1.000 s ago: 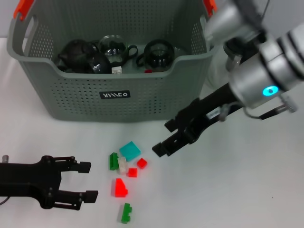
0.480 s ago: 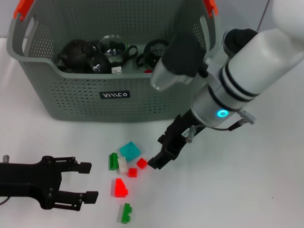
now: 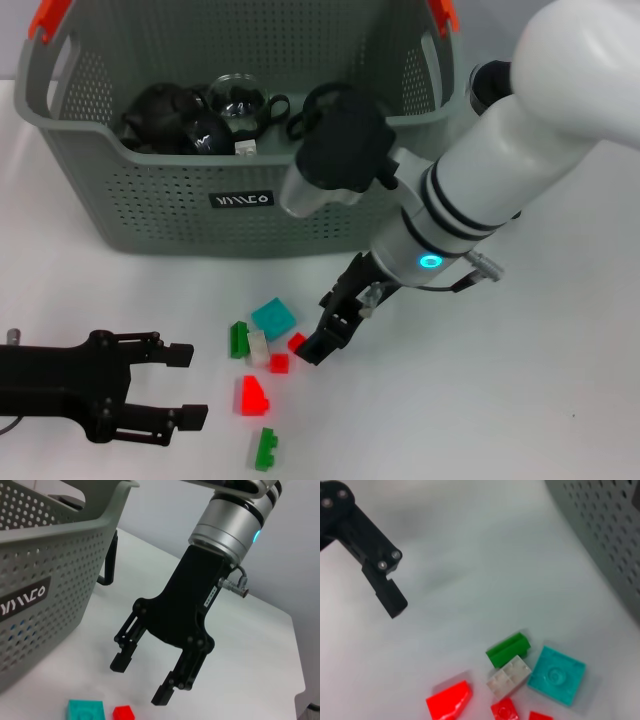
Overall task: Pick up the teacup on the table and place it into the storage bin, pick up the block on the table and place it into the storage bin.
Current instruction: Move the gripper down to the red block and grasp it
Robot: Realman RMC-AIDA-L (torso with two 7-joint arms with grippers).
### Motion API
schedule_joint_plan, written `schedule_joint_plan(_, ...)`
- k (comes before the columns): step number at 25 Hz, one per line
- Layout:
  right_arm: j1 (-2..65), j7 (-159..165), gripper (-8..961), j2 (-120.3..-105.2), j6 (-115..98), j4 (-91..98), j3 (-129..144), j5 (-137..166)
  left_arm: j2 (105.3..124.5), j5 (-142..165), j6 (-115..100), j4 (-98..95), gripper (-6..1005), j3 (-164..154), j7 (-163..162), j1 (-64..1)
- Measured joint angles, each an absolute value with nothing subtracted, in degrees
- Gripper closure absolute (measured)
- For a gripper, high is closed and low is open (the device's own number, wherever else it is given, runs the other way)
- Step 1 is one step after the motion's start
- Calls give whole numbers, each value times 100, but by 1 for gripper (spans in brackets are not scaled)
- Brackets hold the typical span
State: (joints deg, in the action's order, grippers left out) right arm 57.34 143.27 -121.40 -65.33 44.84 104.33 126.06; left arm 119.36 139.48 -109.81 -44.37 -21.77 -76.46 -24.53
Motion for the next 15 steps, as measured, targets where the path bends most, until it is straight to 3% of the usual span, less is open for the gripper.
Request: schedule_joint_plan(15,5751,14858,261,-12165,-5590,4453,11382,12285,11944,13948,-10973,-4430,156,-2179,-7637,-2464)
